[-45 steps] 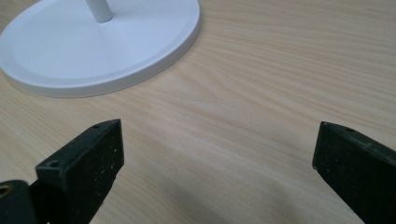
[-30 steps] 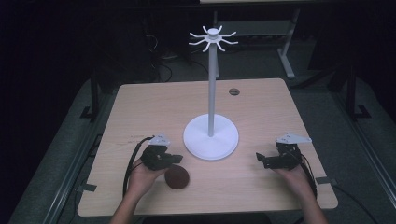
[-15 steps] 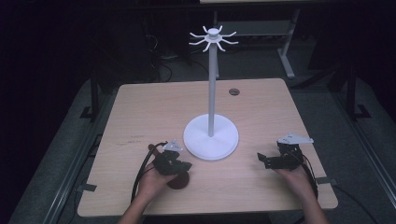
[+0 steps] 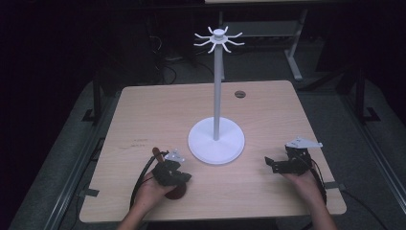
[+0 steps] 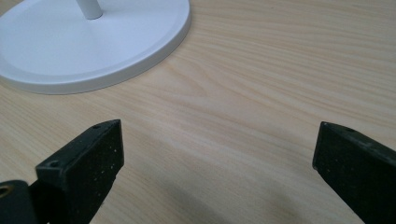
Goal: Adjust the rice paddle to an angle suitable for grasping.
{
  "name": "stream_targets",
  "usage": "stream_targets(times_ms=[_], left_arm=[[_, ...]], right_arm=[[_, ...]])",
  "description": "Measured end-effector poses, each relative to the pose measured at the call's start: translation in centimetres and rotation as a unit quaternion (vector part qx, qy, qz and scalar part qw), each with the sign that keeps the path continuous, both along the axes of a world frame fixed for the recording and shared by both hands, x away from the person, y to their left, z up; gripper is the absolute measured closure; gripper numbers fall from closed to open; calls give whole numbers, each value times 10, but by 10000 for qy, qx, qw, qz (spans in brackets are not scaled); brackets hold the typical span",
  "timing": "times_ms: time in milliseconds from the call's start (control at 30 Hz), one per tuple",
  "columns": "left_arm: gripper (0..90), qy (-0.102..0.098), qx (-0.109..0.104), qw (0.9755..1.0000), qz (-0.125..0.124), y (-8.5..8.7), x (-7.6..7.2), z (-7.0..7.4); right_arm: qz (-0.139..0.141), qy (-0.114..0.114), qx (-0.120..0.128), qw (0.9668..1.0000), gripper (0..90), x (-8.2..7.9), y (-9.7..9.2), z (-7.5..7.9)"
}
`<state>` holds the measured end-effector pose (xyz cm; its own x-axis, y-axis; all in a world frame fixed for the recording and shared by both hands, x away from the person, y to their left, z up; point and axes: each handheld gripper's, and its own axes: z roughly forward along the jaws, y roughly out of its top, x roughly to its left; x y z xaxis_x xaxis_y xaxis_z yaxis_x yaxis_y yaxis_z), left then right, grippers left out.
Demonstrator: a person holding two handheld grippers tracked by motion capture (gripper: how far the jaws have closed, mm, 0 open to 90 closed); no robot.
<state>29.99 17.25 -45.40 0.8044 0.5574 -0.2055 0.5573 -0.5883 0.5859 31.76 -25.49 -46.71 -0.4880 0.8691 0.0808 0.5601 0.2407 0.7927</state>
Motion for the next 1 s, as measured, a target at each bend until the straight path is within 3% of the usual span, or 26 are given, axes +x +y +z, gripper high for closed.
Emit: stream_targets(times_ms=[133,333,533,1000], left_arm=[[897,26,31,10000,-12,8,-3,1],[897,30,51,9999,156,26,-10,1],[897,-4,208,9995,239,43,-16,1],[897,-108,232,9966,786,91,-31,5]], right_arm=[[-2,10,1,10000,16,0,0,0],[30,-21,7,10000,17,0,1,0],[12,-21,16,10000,17,0,1,0],[-14,-28,-3,10000,17,0,1,-1]])
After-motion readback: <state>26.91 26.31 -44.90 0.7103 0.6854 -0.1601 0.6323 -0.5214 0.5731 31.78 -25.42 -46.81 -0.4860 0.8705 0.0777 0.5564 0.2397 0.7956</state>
